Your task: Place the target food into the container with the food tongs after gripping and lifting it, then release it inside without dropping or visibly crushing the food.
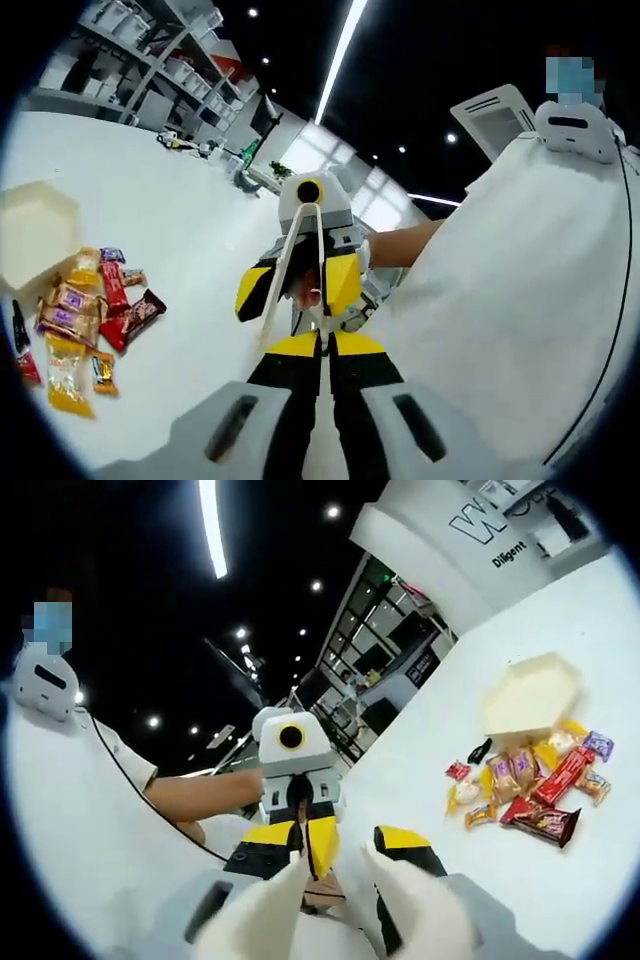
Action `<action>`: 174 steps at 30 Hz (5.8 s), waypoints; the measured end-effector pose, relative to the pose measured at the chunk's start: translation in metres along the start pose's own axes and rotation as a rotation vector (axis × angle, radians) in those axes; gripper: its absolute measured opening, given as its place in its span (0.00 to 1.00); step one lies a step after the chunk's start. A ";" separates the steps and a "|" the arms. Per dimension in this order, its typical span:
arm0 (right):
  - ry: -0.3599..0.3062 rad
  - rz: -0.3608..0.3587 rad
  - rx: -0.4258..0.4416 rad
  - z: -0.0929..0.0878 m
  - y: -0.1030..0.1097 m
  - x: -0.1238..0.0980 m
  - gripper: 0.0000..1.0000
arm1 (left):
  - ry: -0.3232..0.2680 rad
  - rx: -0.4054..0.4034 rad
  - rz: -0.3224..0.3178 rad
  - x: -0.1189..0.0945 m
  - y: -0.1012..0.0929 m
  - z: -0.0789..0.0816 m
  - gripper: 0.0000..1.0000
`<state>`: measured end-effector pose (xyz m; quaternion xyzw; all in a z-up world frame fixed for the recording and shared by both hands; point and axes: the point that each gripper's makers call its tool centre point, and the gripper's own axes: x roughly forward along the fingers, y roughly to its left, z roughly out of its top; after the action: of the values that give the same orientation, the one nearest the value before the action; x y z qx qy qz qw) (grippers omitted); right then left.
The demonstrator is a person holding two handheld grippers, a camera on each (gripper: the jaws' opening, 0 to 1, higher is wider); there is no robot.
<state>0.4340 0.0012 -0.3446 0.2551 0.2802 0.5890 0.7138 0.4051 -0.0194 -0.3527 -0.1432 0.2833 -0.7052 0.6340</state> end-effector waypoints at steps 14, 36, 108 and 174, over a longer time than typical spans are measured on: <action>-0.048 -0.033 0.023 0.011 -0.006 -0.004 0.22 | -0.141 -0.011 0.151 -0.011 0.020 0.011 0.23; -0.062 -0.228 0.028 0.011 -0.048 -0.014 0.21 | -0.278 -0.074 0.426 -0.047 0.053 0.002 0.76; 0.354 -0.514 -0.478 0.006 -0.187 -0.010 0.23 | -0.264 -0.046 1.069 -0.109 0.088 -0.035 0.94; 0.108 -0.594 -0.304 0.069 -0.161 -0.014 0.18 | -0.215 -0.033 1.025 -0.101 0.081 -0.042 0.81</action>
<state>0.5927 -0.0430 -0.4057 0.0215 0.2884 0.4032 0.8682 0.4634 0.0855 -0.4174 -0.0679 0.2613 -0.2810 0.9209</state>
